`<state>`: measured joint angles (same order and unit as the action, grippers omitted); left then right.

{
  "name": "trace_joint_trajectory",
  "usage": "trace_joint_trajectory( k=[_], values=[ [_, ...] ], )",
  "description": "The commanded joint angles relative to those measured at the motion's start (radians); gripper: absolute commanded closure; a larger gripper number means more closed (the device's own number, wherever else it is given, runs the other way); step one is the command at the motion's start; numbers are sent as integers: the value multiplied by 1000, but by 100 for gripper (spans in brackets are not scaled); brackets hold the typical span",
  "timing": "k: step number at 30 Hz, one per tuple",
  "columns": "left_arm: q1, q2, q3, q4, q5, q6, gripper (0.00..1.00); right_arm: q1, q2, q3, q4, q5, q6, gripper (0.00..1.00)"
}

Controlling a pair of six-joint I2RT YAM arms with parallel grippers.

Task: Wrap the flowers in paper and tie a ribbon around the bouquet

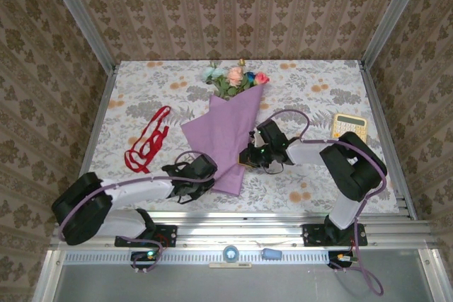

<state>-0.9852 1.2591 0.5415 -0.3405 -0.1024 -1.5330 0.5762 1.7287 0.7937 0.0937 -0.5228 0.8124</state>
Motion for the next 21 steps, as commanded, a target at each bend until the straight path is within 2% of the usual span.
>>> trace_joint_trajectory(
  k=[1,3,8,14,21],
  values=[
    [-8,-70,117,-211,-15,53,74,14,-55,52,-98,72,-43,98],
    [-4,-61,160,-188,13,76,71,18,-64,60,-115,78,-48,100],
    [-5,82,212,31,124,63,71,22,-60,75,-124,78,-44,100],
    [9,204,264,35,139,79,75,25,-47,81,-119,71,-33,100],
    [36,283,150,98,152,75,85,22,-25,45,-76,57,-44,100]
  ],
)
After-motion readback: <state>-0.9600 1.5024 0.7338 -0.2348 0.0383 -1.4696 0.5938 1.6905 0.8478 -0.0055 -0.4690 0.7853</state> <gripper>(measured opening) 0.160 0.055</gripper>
